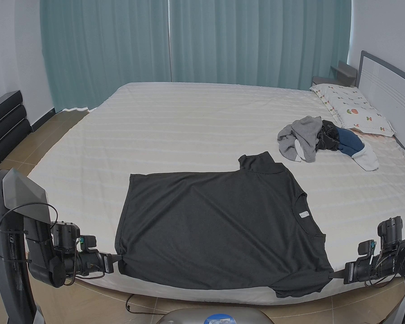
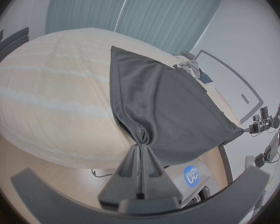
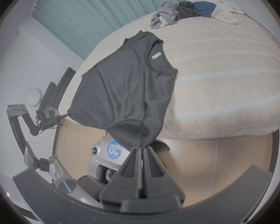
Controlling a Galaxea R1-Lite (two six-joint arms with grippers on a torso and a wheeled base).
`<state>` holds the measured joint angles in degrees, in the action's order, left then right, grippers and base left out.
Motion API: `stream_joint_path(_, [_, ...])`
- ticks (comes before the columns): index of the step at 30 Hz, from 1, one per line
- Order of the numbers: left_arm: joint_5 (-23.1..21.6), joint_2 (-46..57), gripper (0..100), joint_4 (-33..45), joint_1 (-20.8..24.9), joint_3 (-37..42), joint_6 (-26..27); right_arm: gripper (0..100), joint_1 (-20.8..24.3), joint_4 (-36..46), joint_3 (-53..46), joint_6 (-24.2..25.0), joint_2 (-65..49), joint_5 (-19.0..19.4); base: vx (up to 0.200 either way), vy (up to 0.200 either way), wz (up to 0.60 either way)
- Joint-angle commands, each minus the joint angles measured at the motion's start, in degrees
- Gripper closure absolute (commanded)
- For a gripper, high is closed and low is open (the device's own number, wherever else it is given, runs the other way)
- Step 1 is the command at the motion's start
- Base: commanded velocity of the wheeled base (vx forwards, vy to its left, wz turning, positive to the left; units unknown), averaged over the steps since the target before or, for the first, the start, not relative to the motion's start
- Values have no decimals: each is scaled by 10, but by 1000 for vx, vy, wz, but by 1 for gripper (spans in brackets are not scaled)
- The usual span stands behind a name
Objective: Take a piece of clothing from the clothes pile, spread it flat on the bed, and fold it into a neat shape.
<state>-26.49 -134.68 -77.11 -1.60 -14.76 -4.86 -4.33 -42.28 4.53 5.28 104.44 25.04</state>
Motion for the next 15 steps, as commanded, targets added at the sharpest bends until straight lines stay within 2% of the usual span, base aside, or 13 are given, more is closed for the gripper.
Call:
stream_joint_path(1, [0,53,100,2,-24,-2,-2,100,-1,-1,5,1,-2,0,0,0,0])
stream_joint_path(9, [2,60,100,1,-29,-36,-34,100,4,-8,18,28,-9,0,0,0,0])
stream_joint_path(12, [4,58,100,8,-26,-65,-68,100,5,-8,24,38,-6,0,0,0,0])
stream_joint_path(15, [5,52,100,20,-24,-87,-81,100,5,-8,31,39,2,0,0,0,0])
